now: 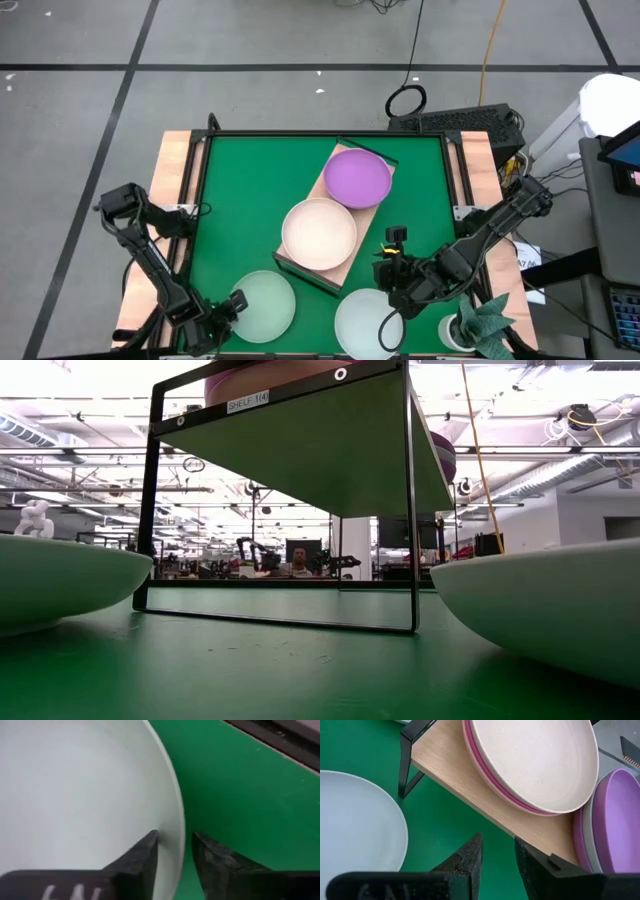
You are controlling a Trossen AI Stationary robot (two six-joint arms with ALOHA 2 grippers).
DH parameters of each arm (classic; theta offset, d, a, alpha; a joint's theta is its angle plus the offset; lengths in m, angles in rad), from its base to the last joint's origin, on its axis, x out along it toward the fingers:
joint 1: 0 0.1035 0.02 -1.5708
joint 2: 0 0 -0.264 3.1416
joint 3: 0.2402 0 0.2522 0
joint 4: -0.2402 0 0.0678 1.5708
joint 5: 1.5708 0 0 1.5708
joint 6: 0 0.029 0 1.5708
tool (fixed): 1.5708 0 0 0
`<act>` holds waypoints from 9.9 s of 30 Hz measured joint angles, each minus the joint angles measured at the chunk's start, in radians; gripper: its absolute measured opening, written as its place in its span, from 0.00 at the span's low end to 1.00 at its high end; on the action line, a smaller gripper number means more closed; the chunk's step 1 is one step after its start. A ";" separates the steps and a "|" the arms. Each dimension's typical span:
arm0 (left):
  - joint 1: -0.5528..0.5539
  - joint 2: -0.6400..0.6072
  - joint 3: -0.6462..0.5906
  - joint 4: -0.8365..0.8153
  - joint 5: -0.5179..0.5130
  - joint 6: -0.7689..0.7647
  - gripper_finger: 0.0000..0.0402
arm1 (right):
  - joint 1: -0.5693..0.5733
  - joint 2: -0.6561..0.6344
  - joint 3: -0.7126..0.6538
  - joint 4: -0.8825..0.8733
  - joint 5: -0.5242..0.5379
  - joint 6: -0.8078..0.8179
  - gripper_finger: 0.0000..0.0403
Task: Place and stack plates onto a shelf
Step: Stack the light green plate on top of the light orange plate on the shelf, then stack the white plate on top of the purple plate on the shelf
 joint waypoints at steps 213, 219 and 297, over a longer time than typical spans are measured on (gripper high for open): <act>0.613 -0.223 0.443 -0.167 -0.049 -0.012 0.46 | 0.255 0.341 -0.153 0.462 -0.644 -0.043 0.24; 0.613 -0.222 0.443 -0.167 -0.049 -0.012 0.46 | 0.254 0.341 -0.157 0.458 -0.578 -0.119 0.21; 0.614 -0.222 0.443 -0.167 -0.049 0.004 0.46 | -0.023 0.061 0.282 -0.474 -0.056 -0.004 0.00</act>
